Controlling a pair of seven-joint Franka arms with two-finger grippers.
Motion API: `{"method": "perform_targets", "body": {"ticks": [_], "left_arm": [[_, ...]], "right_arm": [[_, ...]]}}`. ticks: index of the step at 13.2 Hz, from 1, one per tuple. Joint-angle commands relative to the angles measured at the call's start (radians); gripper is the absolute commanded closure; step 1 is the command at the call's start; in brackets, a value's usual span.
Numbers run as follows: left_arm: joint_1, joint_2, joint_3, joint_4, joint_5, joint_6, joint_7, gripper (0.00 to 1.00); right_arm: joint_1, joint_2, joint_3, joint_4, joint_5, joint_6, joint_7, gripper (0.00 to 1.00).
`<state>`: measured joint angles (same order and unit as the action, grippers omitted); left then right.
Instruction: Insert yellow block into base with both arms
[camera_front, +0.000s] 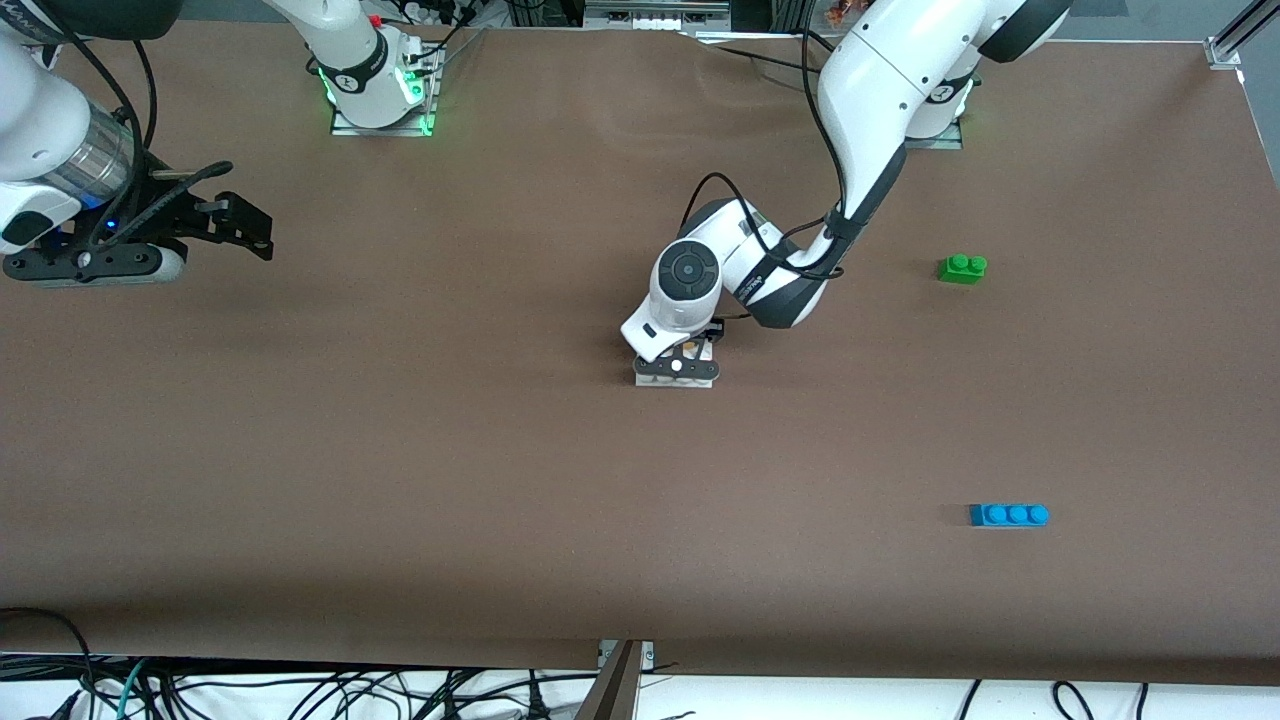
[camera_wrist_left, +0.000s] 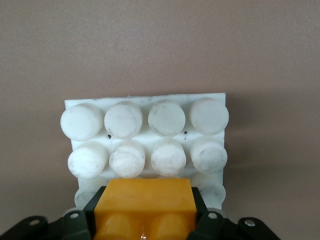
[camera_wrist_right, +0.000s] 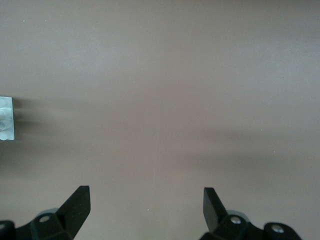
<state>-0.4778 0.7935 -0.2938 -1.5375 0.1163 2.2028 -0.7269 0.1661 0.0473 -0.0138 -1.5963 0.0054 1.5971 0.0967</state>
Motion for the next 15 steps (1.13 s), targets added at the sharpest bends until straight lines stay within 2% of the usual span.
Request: {"method": "perform_targets", "body": {"ticks": [1, 8, 15], "left_arm": [[-0.007, 0.043, 0.028, 0.016, 0.034, 0.034, -0.003, 0.73], [-0.002, 0.036, 0.019, 0.01, 0.02, 0.015, 0.009, 0.73], [0.002, 0.021, 0.012, 0.016, 0.017, -0.063, 0.023, 0.74]], "right_arm": [[-0.002, 0.006, -0.002, 0.018, 0.012, -0.005, -0.012, 0.0], [-0.005, 0.006, -0.003, 0.018, 0.012, -0.003, -0.015, 0.0], [-0.004, 0.006, -0.003, 0.018, 0.012, -0.006, -0.015, 0.0]]}}
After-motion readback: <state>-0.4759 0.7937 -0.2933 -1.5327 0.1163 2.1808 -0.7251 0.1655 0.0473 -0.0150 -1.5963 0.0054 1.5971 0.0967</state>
